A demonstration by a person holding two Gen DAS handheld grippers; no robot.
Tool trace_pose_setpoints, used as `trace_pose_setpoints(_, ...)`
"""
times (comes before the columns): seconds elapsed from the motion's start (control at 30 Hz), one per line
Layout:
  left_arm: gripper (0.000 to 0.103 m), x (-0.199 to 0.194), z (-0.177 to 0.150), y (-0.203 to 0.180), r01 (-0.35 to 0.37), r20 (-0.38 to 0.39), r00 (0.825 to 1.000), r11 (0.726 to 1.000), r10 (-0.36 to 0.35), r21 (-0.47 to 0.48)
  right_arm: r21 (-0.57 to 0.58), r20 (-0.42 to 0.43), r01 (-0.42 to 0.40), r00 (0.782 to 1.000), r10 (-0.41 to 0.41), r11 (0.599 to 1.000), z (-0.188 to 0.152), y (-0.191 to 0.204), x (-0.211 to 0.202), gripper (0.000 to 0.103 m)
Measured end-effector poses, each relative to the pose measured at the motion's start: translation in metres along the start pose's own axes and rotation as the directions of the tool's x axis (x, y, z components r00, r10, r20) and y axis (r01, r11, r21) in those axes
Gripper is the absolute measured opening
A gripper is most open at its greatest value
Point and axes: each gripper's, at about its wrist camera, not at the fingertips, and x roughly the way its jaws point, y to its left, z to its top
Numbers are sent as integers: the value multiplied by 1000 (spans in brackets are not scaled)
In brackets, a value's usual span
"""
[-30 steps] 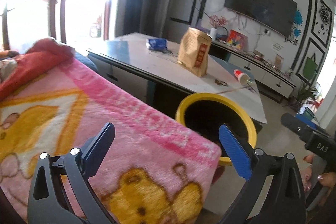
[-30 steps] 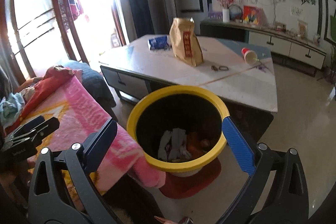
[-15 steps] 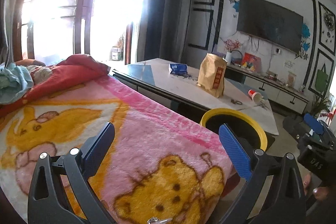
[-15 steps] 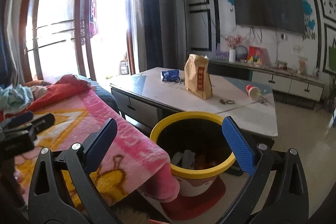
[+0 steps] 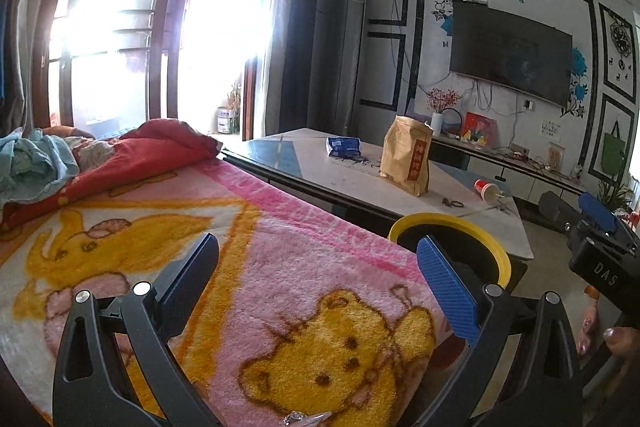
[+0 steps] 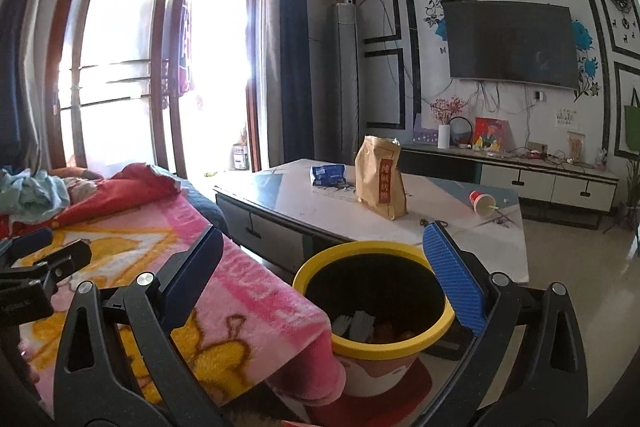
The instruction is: Collect trash
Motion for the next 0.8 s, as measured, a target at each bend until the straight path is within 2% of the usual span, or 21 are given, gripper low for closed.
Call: trace_pose_setpoints(0.8,97,1,-1,-1,4,3,1000,1000,-4,-8,-1,-33,5,999,-5,1000,-3,2,3,92)
